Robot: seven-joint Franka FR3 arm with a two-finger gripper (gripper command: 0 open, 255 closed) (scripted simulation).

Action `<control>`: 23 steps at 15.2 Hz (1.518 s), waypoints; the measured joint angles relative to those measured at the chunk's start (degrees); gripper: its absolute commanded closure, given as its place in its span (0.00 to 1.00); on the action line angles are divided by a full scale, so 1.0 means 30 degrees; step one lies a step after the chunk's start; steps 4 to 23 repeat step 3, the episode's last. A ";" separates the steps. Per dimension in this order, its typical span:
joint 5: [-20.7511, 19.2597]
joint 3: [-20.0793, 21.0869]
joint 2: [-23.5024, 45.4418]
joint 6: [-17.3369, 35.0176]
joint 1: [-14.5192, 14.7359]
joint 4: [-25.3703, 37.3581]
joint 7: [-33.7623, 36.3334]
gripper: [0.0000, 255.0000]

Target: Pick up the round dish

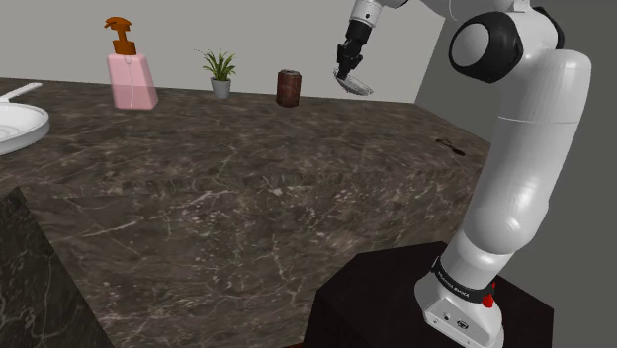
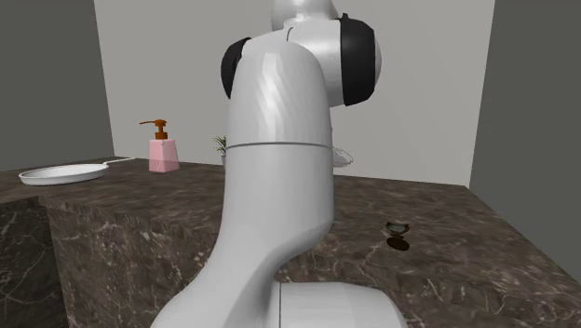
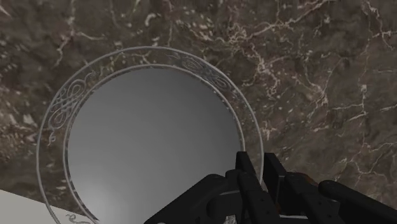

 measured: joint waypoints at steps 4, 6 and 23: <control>0.0123 -0.0016 0.0287 -0.0780 -0.0144 0.1066 0.0133 1.00; 0.0123 -0.0016 0.0287 -0.0780 -0.0144 0.1066 0.0133 1.00; 0.0123 -0.0016 0.0287 -0.0780 -0.0144 0.1066 0.0133 1.00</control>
